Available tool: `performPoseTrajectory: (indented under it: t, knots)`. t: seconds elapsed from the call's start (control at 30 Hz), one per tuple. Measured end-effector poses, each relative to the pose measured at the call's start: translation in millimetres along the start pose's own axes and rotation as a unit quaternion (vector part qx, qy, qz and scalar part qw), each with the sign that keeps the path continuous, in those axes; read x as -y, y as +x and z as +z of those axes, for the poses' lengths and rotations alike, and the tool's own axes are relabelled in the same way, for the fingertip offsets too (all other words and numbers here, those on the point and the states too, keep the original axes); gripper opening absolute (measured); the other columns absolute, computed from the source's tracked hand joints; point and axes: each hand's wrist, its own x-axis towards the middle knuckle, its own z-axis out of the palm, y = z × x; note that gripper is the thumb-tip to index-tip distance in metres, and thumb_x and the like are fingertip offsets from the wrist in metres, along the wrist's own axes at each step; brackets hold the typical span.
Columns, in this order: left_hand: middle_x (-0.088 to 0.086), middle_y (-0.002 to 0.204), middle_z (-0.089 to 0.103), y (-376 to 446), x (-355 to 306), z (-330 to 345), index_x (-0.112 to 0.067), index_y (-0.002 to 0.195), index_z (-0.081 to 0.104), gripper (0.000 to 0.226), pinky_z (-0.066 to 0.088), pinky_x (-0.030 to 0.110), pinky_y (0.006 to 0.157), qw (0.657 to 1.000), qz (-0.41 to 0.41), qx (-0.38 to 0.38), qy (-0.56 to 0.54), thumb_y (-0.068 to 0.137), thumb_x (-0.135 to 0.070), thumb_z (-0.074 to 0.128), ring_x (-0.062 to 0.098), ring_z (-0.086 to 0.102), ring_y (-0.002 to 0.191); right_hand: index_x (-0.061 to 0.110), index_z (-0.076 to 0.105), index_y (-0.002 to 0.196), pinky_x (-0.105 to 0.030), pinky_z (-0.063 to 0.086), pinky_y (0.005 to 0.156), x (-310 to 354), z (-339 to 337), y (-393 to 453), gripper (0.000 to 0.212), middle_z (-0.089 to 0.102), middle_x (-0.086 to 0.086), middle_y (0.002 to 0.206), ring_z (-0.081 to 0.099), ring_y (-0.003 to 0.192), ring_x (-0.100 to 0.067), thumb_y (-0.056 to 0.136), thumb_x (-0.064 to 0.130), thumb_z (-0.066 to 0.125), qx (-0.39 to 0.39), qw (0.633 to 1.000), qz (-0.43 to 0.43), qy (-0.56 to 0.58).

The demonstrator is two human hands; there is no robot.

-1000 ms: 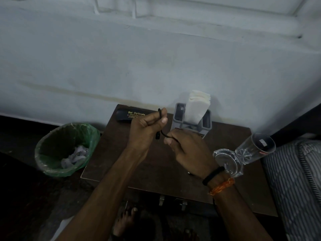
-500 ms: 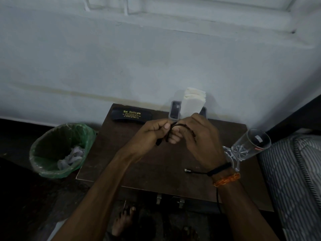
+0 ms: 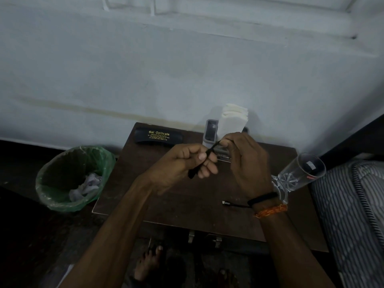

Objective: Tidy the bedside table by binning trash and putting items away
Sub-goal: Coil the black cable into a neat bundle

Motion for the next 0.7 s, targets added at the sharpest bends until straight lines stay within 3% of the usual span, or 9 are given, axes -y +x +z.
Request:
performPoseTrajectory:
  t: [0.13,0.23,0.37,0.5,0.63,0.7]
  knots:
    - [0.03,0.112,0.067,0,2,2,-0.001,0.108,0.054,0.017,0.053,0.025,0.073,0.997,-0.005,0.035,-0.069,0.103,-0.006,0.039,0.031,0.066,0.097,0.015,0.063,0.096,-0.02,0.044,0.066,2,10,-5,0.024,0.066,0.005,0.087,0.06,0.077,-0.009,0.102,0.024,0.042,0.069,0.991,0.096,0.059]
    - [0.03,0.118,0.065,0,5,3,-0.001,0.111,0.053,0.018,0.052,0.025,0.073,0.995,0.003,0.035,-0.097,0.1,-0.009,0.041,0.033,0.066,0.105,0.017,0.064,0.096,-0.019,0.041,0.062,-3,14,-11,0.021,0.061,0.014,0.079,0.058,0.068,-0.001,0.103,0.022,0.044,0.139,0.971,0.153,0.122]
    - [0.026,0.13,0.061,3,8,5,0.009,0.126,0.048,0.032,0.05,0.023,0.073,0.99,0.031,0.01,-0.14,0.096,-0.003,0.044,0.036,0.06,0.121,0.014,0.068,0.096,-0.022,0.046,0.06,3,14,-14,0.022,0.066,0.004,0.067,0.062,0.061,-0.006,0.096,0.007,0.047,0.224,0.937,0.226,0.147]
    - [0.024,0.131,0.06,9,11,7,0.013,0.131,0.045,0.036,0.053,0.024,0.083,0.979,0.066,-0.068,-0.18,0.096,0.007,0.043,0.034,0.059,0.124,0.02,0.061,0.079,-0.031,0.048,0.067,15,13,-12,0.031,0.062,0.002,0.062,0.06,0.061,-0.009,0.103,0.021,0.042,0.262,0.939,0.193,0.113]
    - [0.025,0.123,0.064,13,12,8,0.012,0.126,0.05,0.033,0.056,0.028,0.09,0.96,0.092,-0.169,-0.203,0.094,0.013,0.042,0.027,0.066,0.112,0.019,0.064,0.087,-0.028,0.047,0.07,22,13,-13,0.032,0.055,0.012,0.062,0.054,0.062,-0.002,0.104,0.031,0.039,0.318,0.934,0.142,0.083]
    - [0.023,0.119,0.067,16,15,7,0.011,0.124,0.052,0.031,0.056,0.03,0.09,0.955,0.095,-0.211,-0.183,0.094,0.014,0.043,0.026,0.068,0.108,0.019,0.064,0.089,-0.034,0.049,0.073,23,13,-15,0.032,0.054,0.013,0.065,0.055,0.064,-0.007,0.104,0.032,0.039,0.341,0.93,0.123,0.062]
